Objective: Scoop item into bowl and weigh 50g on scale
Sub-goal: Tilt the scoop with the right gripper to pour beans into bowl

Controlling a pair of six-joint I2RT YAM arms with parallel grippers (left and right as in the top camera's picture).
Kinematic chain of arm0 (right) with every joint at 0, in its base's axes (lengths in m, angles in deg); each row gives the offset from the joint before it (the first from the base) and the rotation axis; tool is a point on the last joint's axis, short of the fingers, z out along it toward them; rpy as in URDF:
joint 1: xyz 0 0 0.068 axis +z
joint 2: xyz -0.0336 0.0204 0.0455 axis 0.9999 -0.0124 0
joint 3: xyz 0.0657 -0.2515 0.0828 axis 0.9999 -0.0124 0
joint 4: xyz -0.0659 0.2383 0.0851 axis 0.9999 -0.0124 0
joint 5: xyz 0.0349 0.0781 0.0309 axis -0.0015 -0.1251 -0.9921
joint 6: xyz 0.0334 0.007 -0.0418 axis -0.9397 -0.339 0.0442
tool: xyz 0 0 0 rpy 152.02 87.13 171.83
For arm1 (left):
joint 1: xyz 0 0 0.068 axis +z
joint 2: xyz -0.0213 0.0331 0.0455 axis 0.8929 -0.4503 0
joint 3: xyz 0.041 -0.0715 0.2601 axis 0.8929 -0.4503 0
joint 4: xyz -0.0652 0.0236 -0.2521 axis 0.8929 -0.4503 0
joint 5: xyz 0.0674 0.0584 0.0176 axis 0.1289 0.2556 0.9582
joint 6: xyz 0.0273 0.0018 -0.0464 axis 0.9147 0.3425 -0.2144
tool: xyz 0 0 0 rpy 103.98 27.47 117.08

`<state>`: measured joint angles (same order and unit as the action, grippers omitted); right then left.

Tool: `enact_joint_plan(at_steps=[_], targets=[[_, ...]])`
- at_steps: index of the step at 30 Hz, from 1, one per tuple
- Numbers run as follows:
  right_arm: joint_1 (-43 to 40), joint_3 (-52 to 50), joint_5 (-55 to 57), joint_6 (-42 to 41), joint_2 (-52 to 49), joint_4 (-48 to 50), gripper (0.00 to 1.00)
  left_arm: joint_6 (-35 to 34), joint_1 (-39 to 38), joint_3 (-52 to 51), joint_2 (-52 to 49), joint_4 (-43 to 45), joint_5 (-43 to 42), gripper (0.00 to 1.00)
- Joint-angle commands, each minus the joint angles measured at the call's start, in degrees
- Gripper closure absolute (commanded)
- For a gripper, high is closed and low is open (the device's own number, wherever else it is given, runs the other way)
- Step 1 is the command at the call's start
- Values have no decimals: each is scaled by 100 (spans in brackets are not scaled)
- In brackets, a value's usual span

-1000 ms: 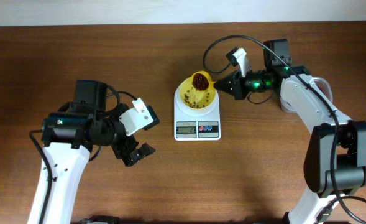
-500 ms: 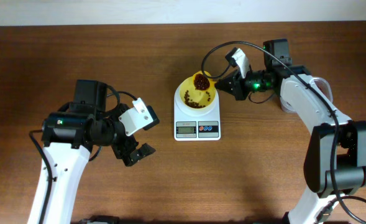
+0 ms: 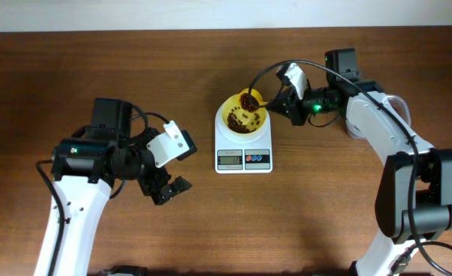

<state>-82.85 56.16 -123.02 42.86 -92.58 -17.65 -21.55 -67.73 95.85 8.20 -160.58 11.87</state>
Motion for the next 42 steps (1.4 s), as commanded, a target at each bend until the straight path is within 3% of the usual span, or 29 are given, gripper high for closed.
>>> enact_joint_plan(at_steps=[1, 23, 28, 42], targets=[[96, -44, 90, 275, -90, -4, 96, 92, -22, 72, 24, -7, -101, 1], [109, -22, -11, 168, -98, 105, 96, 92, -22, 72, 24, -7, -101, 1], [118, -7, 37, 636, -26, 168, 96, 92, -22, 72, 24, -7, -101, 1], [289, 39, 551, 660, 79, 170, 96, 92, -22, 72, 24, -7, -101, 1]])
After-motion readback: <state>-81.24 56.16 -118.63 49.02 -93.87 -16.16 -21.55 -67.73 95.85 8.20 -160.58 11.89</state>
